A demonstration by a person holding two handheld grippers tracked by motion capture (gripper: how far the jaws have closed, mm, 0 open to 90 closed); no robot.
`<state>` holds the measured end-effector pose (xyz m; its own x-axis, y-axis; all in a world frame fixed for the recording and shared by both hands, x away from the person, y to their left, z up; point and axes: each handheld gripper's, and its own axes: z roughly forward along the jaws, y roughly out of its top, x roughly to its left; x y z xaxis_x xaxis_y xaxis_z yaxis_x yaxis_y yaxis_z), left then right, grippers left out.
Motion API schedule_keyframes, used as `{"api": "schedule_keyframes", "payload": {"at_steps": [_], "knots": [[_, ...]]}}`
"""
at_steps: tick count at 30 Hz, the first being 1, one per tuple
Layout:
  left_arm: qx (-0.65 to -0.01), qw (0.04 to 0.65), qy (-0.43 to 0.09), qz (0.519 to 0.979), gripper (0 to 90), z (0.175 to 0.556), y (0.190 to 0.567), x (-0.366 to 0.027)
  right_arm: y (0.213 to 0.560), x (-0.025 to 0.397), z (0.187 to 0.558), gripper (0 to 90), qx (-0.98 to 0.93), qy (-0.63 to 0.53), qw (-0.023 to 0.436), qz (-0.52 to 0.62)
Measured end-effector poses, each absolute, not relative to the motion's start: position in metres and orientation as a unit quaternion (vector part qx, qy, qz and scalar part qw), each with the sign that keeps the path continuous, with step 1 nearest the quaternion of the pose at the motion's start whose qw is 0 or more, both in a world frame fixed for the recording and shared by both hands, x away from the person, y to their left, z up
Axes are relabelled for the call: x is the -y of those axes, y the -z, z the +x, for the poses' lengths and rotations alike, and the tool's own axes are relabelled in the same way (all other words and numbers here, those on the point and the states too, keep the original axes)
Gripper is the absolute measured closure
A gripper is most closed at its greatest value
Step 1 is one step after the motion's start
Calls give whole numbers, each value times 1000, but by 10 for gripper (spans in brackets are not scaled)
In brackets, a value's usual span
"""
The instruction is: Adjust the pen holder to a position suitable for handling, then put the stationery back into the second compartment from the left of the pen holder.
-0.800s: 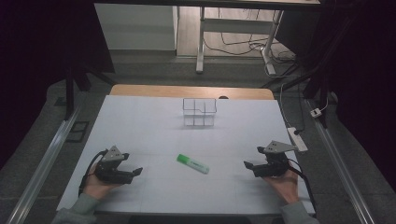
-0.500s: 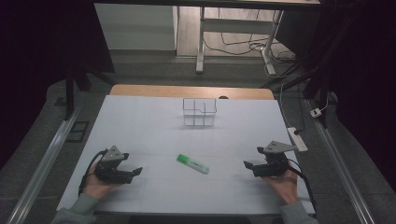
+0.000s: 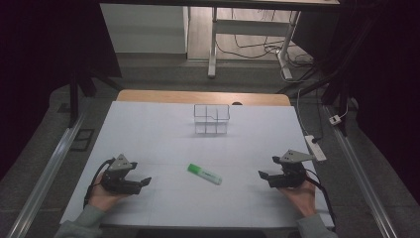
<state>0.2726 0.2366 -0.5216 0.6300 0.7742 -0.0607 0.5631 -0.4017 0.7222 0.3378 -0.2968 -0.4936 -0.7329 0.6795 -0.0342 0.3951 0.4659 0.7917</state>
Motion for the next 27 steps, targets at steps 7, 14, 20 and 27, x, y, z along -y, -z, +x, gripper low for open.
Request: {"api": "schedule_keyframes", "payload": {"at_steps": [7,14,20,27], "knots": [[-405,367,-145,825,192,274,522,-236,494,297,338,177,-838,-406,175,320],[-405,364,-145,826,192,275,522,-236,493,296,338,181,-839,-406,174,318],[-403,364,-144,827,192,274,522,-236,492,295,338,184,-834,-415,171,319],[-402,365,-146,827,191,273,521,-235,491,290,338,168,-839,-414,165,312]]}}
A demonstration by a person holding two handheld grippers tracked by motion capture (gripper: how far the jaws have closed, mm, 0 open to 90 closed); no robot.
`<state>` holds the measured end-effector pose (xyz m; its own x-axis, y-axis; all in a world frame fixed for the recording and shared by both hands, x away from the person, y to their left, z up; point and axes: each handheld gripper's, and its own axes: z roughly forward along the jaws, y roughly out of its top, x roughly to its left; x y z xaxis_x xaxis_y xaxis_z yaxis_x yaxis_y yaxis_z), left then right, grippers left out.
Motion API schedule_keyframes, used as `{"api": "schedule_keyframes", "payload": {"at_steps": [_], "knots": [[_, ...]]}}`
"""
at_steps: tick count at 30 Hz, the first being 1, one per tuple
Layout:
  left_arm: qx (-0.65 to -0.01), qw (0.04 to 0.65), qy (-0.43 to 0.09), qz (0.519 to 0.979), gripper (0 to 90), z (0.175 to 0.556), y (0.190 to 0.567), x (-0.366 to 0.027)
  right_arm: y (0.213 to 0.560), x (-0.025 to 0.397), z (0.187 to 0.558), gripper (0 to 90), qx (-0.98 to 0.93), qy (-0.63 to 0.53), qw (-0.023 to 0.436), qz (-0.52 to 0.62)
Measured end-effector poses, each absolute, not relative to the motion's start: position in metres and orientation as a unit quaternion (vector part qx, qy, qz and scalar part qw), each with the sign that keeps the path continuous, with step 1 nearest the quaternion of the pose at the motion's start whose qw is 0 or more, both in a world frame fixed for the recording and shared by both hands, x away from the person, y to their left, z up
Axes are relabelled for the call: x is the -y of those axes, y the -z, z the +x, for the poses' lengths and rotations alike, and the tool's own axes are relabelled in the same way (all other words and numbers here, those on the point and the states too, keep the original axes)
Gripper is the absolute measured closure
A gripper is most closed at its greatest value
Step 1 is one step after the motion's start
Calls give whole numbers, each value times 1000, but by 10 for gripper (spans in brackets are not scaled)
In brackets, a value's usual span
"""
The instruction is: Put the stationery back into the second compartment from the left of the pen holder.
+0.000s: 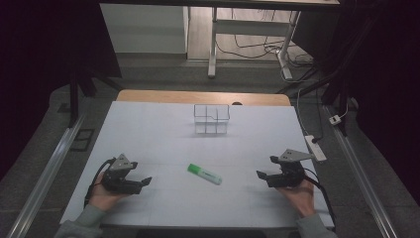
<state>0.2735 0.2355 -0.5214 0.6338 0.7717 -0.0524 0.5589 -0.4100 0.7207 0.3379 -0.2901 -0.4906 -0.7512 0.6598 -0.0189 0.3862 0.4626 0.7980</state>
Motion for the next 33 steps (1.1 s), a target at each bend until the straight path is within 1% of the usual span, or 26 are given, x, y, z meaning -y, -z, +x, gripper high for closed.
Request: {"api": "schedule_keyframes", "payload": {"at_steps": [5,9,10,13,24,28,33], "knots": [[-406,365,-145,825,191,274,522,-237,489,282,336,167,-844,-410,169,302],[-404,363,-145,827,190,274,522,-236,488,275,334,185,-848,-404,174,297],[-404,363,-144,827,190,274,522,-235,486,270,335,194,-848,-404,164,301],[-404,362,-144,827,190,275,522,-236,484,265,336,201,-850,-403,157,302],[-404,360,-143,829,190,277,523,-236,471,235,340,227,-857,-405,144,283],[-404,360,-143,829,191,276,523,-236,472,227,345,230,-858,-409,129,281],[-404,363,-143,827,191,275,522,-236,474,218,349,231,-864,-402,124,276]]}}
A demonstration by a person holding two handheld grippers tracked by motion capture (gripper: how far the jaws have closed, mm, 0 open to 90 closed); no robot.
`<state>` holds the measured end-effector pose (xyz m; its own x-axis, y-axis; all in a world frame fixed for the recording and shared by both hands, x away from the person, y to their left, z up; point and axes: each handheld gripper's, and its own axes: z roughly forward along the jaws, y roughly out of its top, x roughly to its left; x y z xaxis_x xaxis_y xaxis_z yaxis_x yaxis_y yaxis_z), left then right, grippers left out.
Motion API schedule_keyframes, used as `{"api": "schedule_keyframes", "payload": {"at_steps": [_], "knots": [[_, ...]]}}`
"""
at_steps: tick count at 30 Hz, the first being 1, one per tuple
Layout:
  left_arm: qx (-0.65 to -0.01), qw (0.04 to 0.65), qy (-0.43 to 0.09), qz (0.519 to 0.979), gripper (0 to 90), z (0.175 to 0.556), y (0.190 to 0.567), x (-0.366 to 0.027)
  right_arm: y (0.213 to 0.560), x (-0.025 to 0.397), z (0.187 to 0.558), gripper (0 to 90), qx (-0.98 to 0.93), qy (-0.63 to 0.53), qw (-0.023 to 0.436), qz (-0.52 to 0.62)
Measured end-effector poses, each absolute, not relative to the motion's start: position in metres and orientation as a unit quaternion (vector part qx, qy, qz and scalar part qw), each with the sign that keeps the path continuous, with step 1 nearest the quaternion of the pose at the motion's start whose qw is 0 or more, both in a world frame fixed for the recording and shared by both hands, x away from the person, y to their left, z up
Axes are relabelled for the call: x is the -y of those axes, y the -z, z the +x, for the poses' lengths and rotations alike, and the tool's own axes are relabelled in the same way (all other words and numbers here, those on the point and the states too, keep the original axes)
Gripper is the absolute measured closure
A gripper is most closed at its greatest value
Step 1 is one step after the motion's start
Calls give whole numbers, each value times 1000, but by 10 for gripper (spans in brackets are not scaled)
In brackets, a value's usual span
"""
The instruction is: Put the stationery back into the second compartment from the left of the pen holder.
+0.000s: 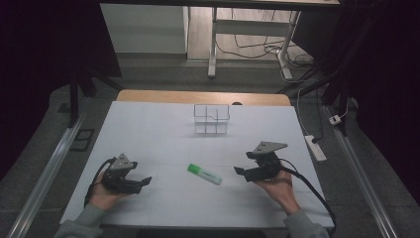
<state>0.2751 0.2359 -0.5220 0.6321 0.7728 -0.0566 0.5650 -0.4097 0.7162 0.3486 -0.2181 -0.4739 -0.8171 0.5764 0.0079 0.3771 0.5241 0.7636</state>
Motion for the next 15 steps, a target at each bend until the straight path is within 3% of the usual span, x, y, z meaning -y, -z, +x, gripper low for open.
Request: {"api": "schedule_keyframes", "payload": {"at_steps": [15], "knots": [[-399,360,-143,831,191,276,523,-232,471,191,356,239,-872,-404,108,254]]}}
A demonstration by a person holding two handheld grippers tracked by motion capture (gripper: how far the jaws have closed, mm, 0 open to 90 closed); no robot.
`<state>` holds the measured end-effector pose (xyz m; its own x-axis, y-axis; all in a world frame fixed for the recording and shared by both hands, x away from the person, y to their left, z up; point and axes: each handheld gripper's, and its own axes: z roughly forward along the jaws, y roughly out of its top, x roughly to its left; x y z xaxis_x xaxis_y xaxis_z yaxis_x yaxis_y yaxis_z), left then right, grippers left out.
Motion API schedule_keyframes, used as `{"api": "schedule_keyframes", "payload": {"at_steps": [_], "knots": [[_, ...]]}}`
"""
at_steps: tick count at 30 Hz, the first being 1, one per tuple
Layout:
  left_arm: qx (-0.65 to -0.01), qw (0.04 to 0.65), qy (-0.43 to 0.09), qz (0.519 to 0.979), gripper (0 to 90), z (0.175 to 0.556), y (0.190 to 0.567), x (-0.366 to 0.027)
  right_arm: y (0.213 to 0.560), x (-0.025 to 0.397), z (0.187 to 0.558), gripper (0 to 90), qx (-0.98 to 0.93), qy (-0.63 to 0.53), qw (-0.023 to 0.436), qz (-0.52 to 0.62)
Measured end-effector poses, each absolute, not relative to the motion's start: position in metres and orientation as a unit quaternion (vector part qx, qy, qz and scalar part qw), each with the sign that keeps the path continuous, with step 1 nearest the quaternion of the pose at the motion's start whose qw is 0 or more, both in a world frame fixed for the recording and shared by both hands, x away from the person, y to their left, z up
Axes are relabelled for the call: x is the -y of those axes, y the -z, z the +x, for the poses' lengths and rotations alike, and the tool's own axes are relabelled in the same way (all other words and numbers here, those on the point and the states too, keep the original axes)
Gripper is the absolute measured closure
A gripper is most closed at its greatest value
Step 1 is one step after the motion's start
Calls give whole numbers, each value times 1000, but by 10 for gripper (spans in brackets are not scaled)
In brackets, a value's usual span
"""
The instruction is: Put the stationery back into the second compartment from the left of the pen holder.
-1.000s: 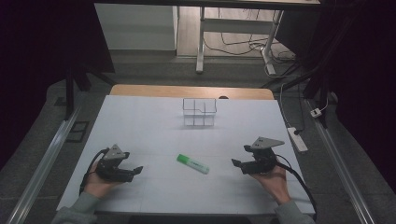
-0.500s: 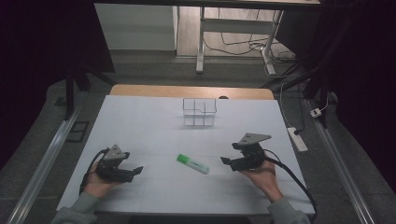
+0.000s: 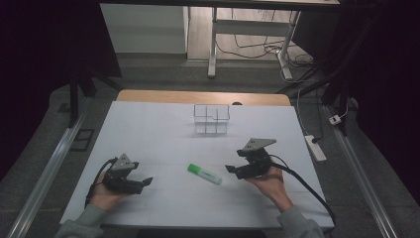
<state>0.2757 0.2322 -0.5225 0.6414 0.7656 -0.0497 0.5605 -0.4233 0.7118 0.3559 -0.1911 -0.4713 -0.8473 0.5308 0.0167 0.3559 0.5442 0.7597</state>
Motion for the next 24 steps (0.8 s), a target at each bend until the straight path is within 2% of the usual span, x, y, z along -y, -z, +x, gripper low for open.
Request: {"api": "schedule_keyframes", "payload": {"at_steps": [24], "knots": [[-394,361,-144,833,192,277,522,-231,468,133,372,233,-899,-380,67,209]]}}
